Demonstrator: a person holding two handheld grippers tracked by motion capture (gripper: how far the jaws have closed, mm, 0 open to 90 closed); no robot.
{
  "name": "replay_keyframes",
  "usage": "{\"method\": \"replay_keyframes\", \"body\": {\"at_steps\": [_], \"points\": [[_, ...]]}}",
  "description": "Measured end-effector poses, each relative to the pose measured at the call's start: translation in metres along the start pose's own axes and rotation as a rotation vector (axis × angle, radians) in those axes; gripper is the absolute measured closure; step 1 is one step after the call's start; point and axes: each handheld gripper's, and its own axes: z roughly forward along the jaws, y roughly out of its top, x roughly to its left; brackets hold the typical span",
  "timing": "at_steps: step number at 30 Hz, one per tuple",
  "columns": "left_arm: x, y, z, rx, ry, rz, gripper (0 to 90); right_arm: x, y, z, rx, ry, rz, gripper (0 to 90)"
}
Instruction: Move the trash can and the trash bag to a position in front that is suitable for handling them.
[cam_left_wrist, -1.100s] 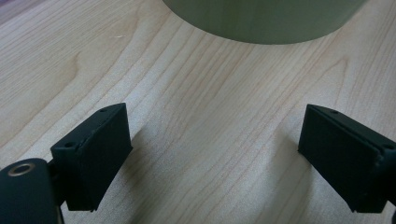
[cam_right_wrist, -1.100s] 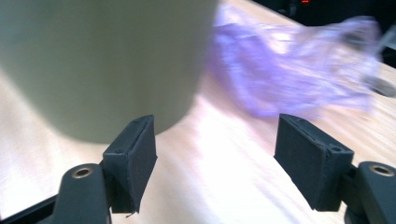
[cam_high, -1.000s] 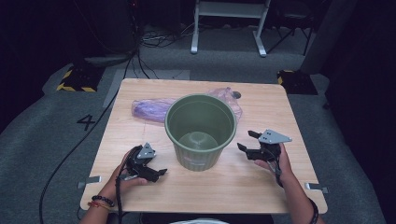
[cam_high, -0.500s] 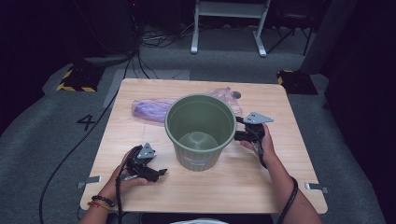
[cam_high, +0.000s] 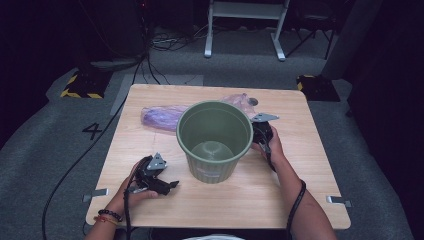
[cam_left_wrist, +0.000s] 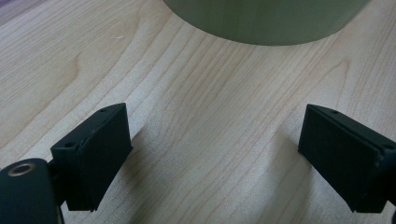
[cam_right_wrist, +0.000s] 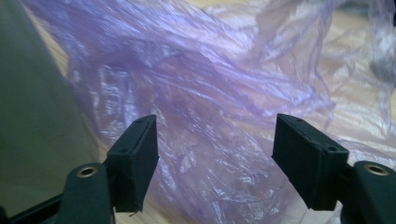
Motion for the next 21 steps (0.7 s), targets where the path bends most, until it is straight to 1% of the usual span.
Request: {"method": "replay_keyframes", "body": {"at_steps": [1, 2, 3, 4, 5, 6, 7, 8, 9, 11, 12, 15, 18, 21], "points": [[0.000, 0.000, 0.000, 0.000, 0.000, 0.000, 9.0, 0.000, -0.001, 0.001, 0.006, 0.004, 0.003, 36.3], [0.000, 0.000, 0.000, 0.000, 0.000, 0.000, 9.0, 0.000, -0.003, 0.004, 0.034, -0.014, -0.008, 43.0], [0.000, 0.000, 0.000, 0.000, 0.000, 0.000, 9.0, 0.000, -0.003, 0.004, 0.034, -0.014, -0.008, 43.0], [0.000, 0.000, 0.000, 0.000, 0.000, 0.000, 9.0, 0.000, -0.003, 0.005, 0.050, -0.019, -0.008, 47.1], [0.000, 0.000, 0.000, 0.000, 0.001, -0.001, 9.0, -0.001, -0.004, 0.007, 0.064, -0.018, -0.010, 53.1], [0.000, 0.000, 0.000, 0.001, 0.001, -0.001, 9.0, -0.001, -0.006, 0.008, 0.088, -0.002, -0.014, 62.7], [0.000, 0.000, 0.000, 0.000, 0.001, -0.001, 9.0, -0.001, -0.006, 0.008, 0.088, -0.002, -0.014, 62.7], [0.000, 0.000, 0.000, 0.000, 0.001, -0.001, 9.0, -0.001, -0.007, 0.009, 0.114, 0.004, -0.023, 71.8], [0.000, 0.000, 0.000, 0.000, 0.002, -0.002, 9.0, -0.001, -0.007, 0.009, 0.114, 0.004, -0.023, 71.8], [0.000, 0.000, 0.000, 0.000, 0.005, -0.003, 9.0, -0.002, -0.009, 0.008, 0.127, 0.020, -0.032, 78.2], [-0.001, 0.000, 0.000, 0.000, 0.005, -0.005, 9.0, -0.004, -0.011, 0.006, 0.126, 0.021, -0.023, 83.6], [-0.001, 0.000, 0.000, 0.000, 0.006, -0.003, 9.0, -0.007, -0.013, 0.004, 0.125, 0.028, -0.018, 86.3], [-0.001, 0.000, 0.000, 0.001, 0.006, -0.004, 9.0, -0.011, -0.016, -0.003, 0.135, 0.013, -0.023, 87.8], [-0.001, 0.000, 0.000, 0.000, 0.006, -0.003, 9.0, -0.016, -0.022, -0.013, 0.137, -0.001, -0.034, 87.7]]}}
